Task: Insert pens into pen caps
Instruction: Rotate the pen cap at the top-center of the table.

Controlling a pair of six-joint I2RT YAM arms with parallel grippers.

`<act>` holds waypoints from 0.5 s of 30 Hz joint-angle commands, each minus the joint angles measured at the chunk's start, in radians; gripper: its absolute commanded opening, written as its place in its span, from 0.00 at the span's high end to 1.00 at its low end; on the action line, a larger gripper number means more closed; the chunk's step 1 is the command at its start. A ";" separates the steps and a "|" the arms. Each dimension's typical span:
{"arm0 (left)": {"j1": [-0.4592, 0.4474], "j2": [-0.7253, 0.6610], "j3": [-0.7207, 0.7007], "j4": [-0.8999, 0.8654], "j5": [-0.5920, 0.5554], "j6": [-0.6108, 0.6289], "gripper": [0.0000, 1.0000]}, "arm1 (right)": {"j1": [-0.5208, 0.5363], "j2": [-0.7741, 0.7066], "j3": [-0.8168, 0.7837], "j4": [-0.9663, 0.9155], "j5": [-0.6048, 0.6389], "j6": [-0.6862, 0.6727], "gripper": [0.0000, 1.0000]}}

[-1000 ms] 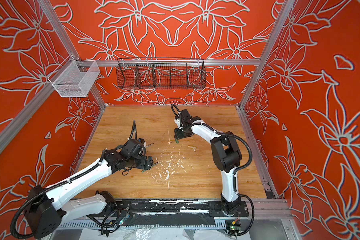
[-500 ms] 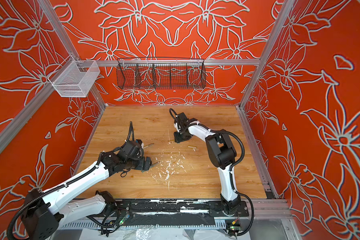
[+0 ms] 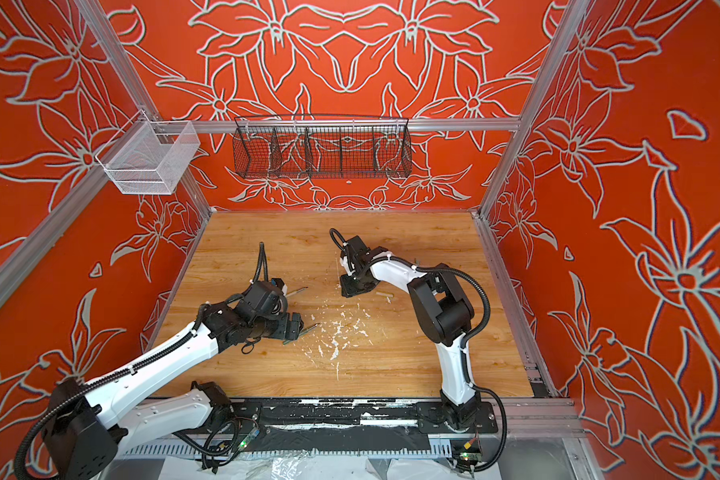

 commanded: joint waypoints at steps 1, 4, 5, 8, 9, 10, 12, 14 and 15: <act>0.004 0.005 0.007 -0.001 -0.020 -0.010 0.03 | 0.010 -0.020 -0.009 0.038 -0.012 0.049 0.53; 0.004 0.005 0.012 -0.003 -0.018 -0.008 0.03 | 0.009 0.015 0.021 0.029 0.011 0.050 0.53; 0.004 0.005 0.011 -0.004 -0.016 -0.008 0.03 | 0.008 0.021 0.026 0.034 0.017 0.052 0.52; 0.004 0.001 0.010 -0.014 -0.020 -0.007 0.03 | 0.003 0.044 0.045 0.039 0.013 0.054 0.52; 0.004 -0.002 0.010 -0.017 -0.023 -0.006 0.03 | 0.002 0.048 0.051 0.037 0.017 0.053 0.52; 0.004 -0.004 0.010 -0.020 -0.026 -0.007 0.03 | 0.000 0.052 0.053 0.034 0.022 0.053 0.52; 0.004 -0.014 0.008 -0.024 -0.028 -0.007 0.03 | -0.009 0.054 0.054 0.032 0.024 0.053 0.52; 0.004 -0.027 0.005 -0.022 -0.030 -0.010 0.03 | -0.020 0.052 0.046 0.040 0.022 0.056 0.52; 0.004 -0.032 0.003 -0.021 -0.031 -0.009 0.03 | -0.024 0.052 0.044 0.041 0.026 0.056 0.52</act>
